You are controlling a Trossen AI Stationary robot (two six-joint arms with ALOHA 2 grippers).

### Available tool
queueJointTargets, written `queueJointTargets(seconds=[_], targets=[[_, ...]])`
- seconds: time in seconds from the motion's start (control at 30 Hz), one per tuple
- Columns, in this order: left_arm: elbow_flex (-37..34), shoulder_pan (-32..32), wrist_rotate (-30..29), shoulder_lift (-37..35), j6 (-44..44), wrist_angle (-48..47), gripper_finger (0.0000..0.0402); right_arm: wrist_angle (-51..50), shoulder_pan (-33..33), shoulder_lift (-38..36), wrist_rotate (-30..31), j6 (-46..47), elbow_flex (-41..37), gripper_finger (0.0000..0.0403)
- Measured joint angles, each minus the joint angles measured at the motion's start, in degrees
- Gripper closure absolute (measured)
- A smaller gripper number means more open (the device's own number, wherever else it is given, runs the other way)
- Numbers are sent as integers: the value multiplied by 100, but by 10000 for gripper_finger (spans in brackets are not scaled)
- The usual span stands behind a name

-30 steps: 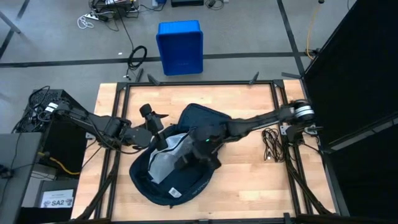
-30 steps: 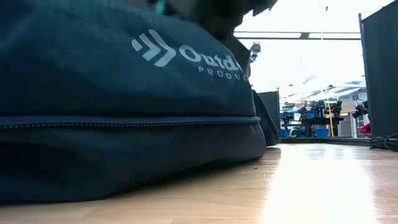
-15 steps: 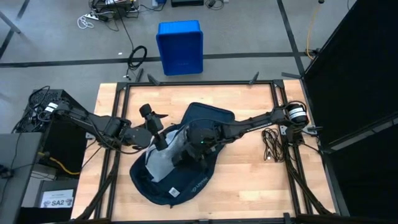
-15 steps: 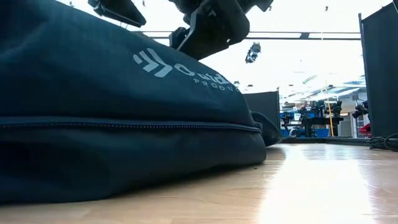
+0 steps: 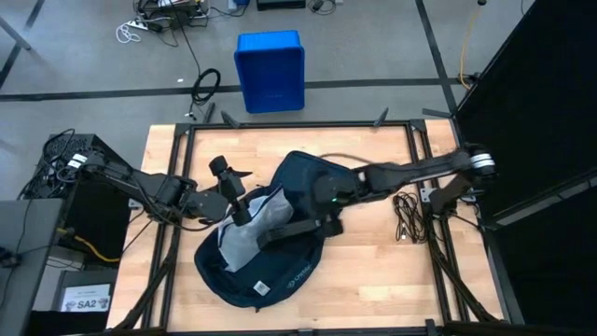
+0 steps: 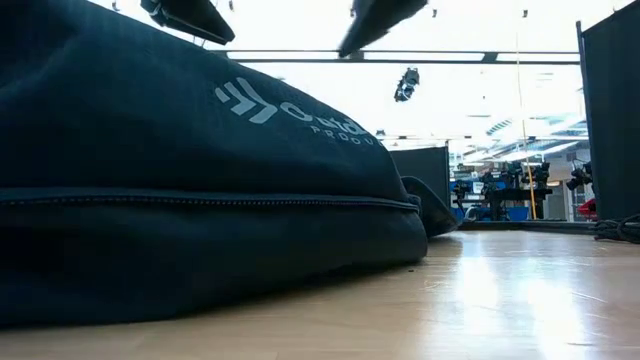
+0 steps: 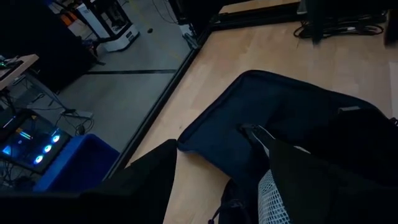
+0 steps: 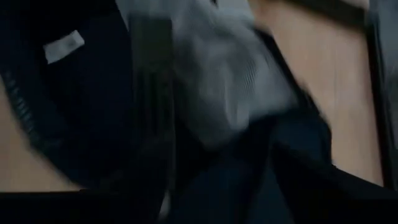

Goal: Unpack backpack
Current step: Put the black charger cable into the backpack

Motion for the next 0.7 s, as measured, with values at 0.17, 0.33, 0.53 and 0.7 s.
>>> queueJointTargets(seconds=[0.17,0.33,0.53,0.7], targets=[[0,2,0,0,-11,-21,173,-1952,0,-481,511,1705,-92,188],[1,2,1,0,-15,-20,173,-2575,-43,-1076,485,3039,-1106,202],[2,2,18,0,-18,-17,173,-2174,-443,-1978,11,4572,-3366,206],[2,1,126,0,-15,-17,173,-2115,-810,-2555,-318,5874,-4646,204]])
